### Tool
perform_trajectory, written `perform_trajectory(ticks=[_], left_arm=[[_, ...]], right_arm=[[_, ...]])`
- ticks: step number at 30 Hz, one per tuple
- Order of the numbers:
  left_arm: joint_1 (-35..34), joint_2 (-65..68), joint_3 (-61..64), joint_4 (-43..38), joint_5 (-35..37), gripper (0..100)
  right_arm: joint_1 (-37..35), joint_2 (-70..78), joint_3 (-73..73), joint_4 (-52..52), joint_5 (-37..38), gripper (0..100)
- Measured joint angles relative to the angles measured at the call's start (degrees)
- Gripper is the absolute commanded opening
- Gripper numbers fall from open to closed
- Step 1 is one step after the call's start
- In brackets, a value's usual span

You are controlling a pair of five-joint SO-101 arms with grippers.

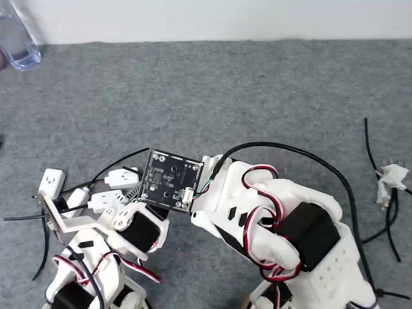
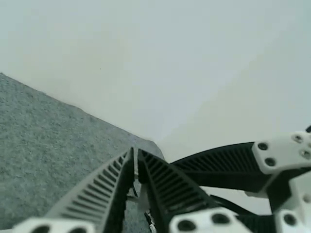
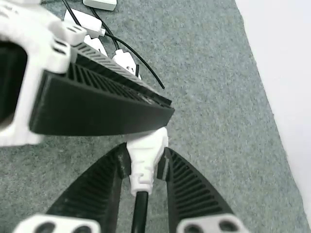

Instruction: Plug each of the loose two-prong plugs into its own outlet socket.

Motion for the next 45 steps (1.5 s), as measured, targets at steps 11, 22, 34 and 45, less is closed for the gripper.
perform_trajectory(ticks=[11,22,34,45], left_arm=[[0.0,0.0,0.09,0.0,0.0,1],[-10.9,0.0,-1.05,0.53,-2.9,1],[-26.55,0.0,0.0,0.62,-3.6,1],[-26.9,0.0,5.01,0.62,-7.82,1]], right_arm=[[0.09,-0.09,0.97,-0.18,0.0,0.8],[9.23,-0.18,8.53,-4.84,0.18,0.7],[22.59,5.89,11.96,-4.84,4.4,0.7],[34.64,6.24,11.96,-2.55,13.27,0.7]])
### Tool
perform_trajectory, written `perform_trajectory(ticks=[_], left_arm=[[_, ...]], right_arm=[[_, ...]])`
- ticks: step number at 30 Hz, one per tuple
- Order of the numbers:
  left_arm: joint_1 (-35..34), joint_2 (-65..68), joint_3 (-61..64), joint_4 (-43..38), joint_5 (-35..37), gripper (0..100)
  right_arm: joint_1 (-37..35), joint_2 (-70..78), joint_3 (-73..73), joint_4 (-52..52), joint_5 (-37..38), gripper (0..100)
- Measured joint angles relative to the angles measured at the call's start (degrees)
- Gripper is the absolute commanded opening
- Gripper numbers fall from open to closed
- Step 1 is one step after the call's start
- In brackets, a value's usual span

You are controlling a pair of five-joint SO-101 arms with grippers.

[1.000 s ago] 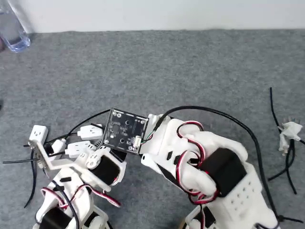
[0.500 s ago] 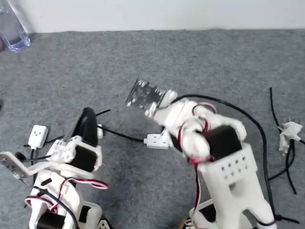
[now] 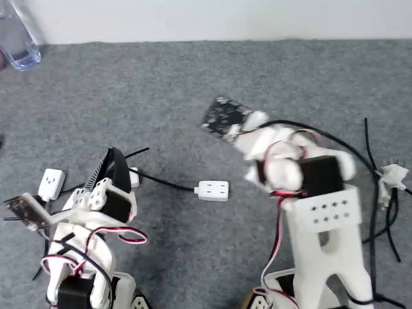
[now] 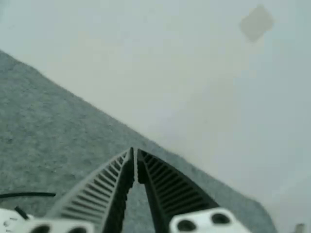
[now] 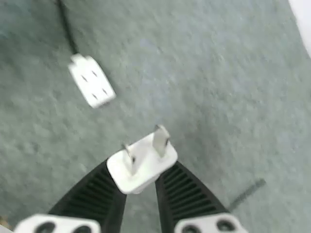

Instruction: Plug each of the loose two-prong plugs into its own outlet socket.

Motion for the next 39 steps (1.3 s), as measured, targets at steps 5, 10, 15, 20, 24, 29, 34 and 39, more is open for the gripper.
perform_trajectory(ticks=[5,10,15,20,24,29,34,39], left_arm=[[-0.7,0.0,0.53,0.0,-0.44,1],[-0.53,0.0,4.84,0.0,-2.11,1],[-0.7,0.0,9.58,0.0,-10.46,1],[-2.73,0.0,13.98,0.0,-19.6,1],[-9.85,0.0,14.42,0.0,-22.24,1],[-18.73,0.0,14.42,0.0,-22.42,1],[-20.13,0.0,15.47,0.0,-22.42,1],[-20.13,0.0,15.47,0.0,-22.77,1]], right_arm=[[10.99,0.53,0.0,0.0,8.09,0.7],[13.54,5.89,2.64,-1.93,10.11,0.7],[13.54,13.8,11.25,-10.99,10.11,0.7],[11.08,20.4,16.62,-17.49,10.11,0.7],[8.26,26.29,20.13,-22.07,8.7,0.7],[6.33,32.7,21.54,-26.81,7.65,0.8],[6.24,36.75,21.54,-28.84,5.19,0.9],[6.51,39.03,21.98,-29.01,3.96,5.2]])
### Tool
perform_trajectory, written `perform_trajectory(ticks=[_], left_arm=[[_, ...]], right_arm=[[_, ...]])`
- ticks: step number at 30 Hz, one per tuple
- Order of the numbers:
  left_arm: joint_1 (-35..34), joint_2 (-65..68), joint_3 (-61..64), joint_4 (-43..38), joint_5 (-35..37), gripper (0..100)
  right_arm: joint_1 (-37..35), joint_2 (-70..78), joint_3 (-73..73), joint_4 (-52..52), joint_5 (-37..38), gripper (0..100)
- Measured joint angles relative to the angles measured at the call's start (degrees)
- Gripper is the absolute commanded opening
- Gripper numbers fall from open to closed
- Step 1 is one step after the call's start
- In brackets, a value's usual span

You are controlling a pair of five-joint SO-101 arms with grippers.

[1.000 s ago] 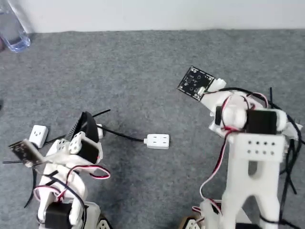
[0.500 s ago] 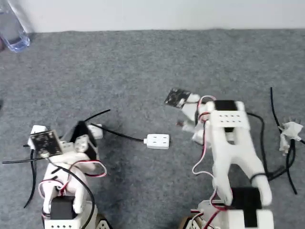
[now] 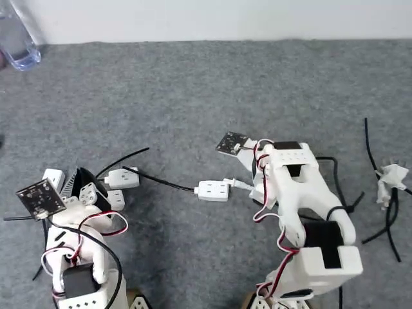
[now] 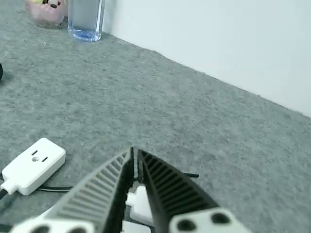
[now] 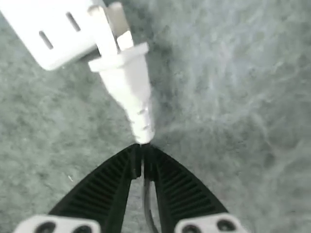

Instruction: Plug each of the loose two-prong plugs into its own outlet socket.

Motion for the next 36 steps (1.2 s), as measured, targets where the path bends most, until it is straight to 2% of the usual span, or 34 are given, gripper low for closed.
perform_trajectory(ticks=[7,10,14,21,25,28,36], left_arm=[[0.0,0.0,0.0,0.0,0.0,1],[0.0,0.0,0.0,0.0,0.0,1],[0.0,0.0,0.0,0.0,0.0,1],[-0.26,0.0,0.0,0.0,0.0,1],[-0.44,0.0,0.79,0.0,-0.7,1],[-0.44,0.0,1.14,0.0,-3.96,1],[-0.44,0.0,1.14,0.0,-6.86,1]], right_arm=[[-0.44,-1.41,0.0,0.18,-0.18,40.8],[2.55,-5.54,0.0,0.09,-0.26,49.7],[3.87,-12.22,-2.02,0.53,-0.35,45.1],[-4.66,-14.07,-3.43,4.75,-2.2,28.3],[-5.98,-14.07,-4.48,4.31,-2.37,27.7],[-5.8,-13.71,-4.48,2.73,-2.29,27.7],[-7.56,-2.46,-4.48,-1.32,0.7,27.7]])
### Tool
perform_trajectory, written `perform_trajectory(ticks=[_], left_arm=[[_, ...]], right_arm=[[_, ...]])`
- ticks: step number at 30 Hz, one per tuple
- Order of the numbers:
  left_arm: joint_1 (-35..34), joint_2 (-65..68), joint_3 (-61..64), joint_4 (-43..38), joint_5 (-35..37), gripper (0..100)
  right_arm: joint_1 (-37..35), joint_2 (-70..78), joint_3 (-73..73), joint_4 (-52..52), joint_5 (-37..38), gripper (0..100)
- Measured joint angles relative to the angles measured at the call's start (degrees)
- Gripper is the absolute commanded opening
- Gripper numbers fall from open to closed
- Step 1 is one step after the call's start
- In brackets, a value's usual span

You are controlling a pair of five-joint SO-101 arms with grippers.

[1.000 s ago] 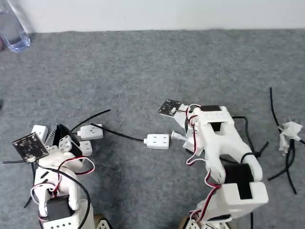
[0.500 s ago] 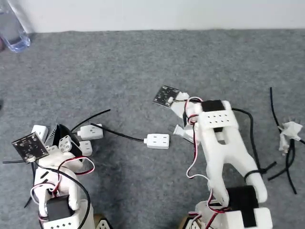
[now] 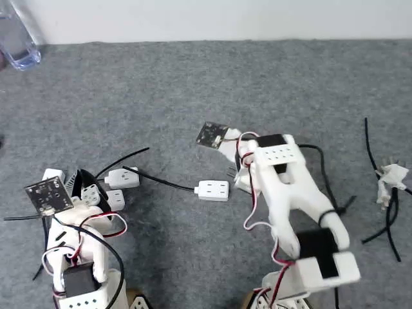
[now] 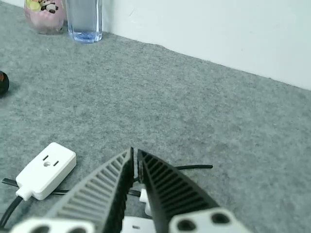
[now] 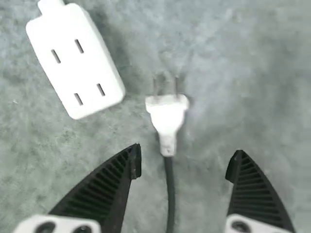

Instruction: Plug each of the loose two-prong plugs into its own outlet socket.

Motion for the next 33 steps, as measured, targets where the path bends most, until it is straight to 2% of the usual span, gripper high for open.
perform_trajectory(ticks=[14,29,33], left_arm=[[0.0,0.0,0.0,0.0,0.0,1],[0.0,0.0,0.0,0.0,0.0,1],[0.0,0.0,0.0,0.0,0.0,1]], right_arm=[[-2.37,3.96,-0.09,-5.36,4.75,27.4],[-2.37,9.67,-2.73,-6.51,5.36,27.3],[-2.46,10.2,-3.25,-6.51,5.36,19.0]])
